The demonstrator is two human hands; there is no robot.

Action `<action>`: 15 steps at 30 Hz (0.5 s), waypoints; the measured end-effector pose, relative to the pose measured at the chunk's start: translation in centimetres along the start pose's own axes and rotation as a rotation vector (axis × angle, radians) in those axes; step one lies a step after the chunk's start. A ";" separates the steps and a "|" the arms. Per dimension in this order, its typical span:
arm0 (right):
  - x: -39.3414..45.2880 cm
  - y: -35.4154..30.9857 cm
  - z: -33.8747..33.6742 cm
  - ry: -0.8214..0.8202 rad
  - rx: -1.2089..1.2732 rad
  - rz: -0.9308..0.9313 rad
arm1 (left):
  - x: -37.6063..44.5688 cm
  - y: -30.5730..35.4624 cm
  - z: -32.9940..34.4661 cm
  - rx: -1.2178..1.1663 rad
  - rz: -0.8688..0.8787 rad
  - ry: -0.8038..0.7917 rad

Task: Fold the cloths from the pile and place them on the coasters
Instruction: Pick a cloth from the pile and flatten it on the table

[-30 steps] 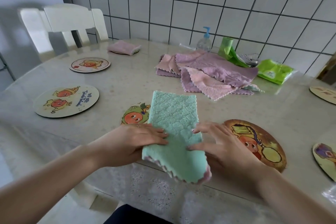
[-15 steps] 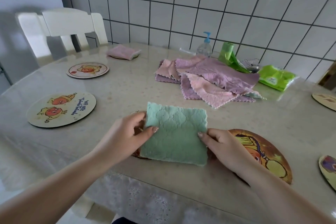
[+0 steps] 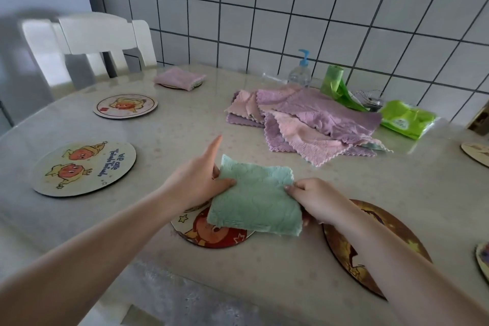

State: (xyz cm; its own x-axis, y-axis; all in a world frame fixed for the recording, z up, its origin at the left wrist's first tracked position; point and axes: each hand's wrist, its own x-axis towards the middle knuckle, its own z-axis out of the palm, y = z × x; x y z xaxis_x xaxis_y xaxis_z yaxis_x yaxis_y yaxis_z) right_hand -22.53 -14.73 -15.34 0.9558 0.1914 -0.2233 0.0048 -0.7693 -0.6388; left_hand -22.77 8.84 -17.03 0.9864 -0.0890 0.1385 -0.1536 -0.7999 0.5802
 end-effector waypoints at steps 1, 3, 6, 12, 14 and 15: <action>0.2 -0.1 -0.1 -0.019 -0.001 0.020 | 0.1 0.0 0.0 0.012 0.000 -0.006; 0.5 -0.1 -0.3 -0.050 0.000 0.058 | 0.1 0.2 0.0 0.031 -0.010 -0.009; 0.7 0.2 -0.6 -0.020 -0.133 0.081 | -0.2 0.7 -0.4 0.103 0.011 0.056; 0.6 -0.1 -0.3 0.377 -0.329 -0.311 | -1.9 3.4 -0.4 0.220 0.317 0.135; 0.5 -1.2 1.1 0.296 -0.393 -0.394 | -1.8 3.6 0.9 0.281 0.320 0.016; 0.5 -1.7 2.0 0.243 -0.428 -0.394 | -1.7 3.4 1.6 0.325 0.305 -0.029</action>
State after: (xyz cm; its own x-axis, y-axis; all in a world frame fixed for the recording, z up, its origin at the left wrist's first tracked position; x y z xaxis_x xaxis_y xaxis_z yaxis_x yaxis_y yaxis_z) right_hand -22.65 -12.08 -15.84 0.8975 0.4052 0.1742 0.4395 -0.8547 -0.2762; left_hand -24.87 5.32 -16.61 0.9007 -0.3626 0.2392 -0.4158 -0.8791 0.2329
